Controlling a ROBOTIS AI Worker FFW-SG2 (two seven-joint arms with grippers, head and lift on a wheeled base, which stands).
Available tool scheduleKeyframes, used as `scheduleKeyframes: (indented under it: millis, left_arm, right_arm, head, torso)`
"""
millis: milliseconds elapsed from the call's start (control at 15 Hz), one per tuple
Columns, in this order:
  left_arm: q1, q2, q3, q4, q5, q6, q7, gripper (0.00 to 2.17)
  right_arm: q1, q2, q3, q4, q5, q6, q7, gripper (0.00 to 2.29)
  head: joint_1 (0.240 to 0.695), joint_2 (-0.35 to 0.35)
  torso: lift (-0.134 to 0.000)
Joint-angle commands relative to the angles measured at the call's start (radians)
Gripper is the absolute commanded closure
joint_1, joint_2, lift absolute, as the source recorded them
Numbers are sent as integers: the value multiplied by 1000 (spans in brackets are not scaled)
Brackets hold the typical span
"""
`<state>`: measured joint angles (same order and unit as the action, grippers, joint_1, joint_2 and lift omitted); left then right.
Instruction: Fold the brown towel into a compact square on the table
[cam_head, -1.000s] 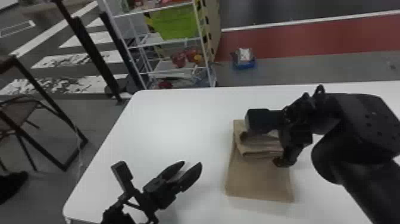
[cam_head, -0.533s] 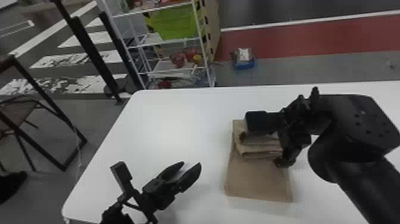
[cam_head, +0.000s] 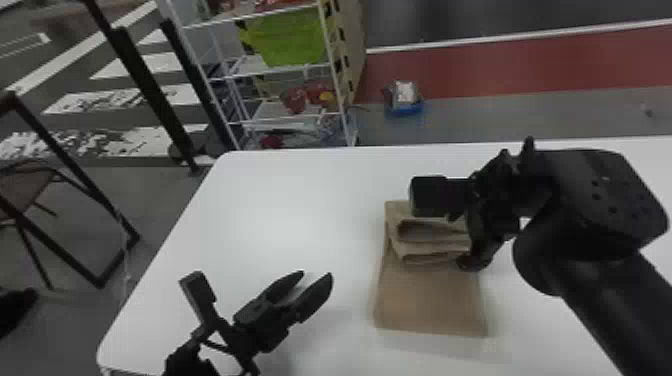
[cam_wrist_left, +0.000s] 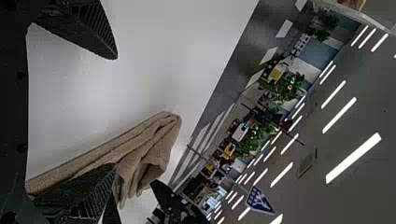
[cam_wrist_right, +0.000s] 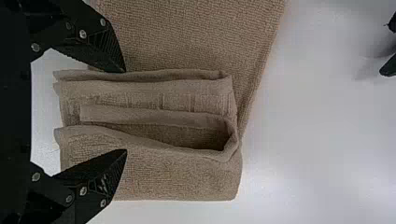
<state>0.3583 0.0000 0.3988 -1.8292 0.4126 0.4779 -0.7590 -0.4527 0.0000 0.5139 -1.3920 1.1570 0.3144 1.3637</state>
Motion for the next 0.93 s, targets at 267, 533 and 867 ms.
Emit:
scheduleKeyframes:
  millis: [267, 533, 867]
  left_arm:
    - [-2, -3, 0, -1, 0, 0, -3, 63]
    - [-2, -3, 0, -4, 0, 3, -5, 63]
    - [-4, -3, -3, -4, 0, 3, -5, 63]
  right_arm:
    - [-26, 1, 2, 31, 3, 47, 3, 677]
    - [-35, 1, -3, 31, -16, 68, 3, 687]
    - [-50, 1, -5, 36, -23, 102, 3, 1031]
  head:
    - [695, 281]
    - [695, 276]
    - [695, 270]
  torso:
    - [-134]
    - [-134]
    - [-134]
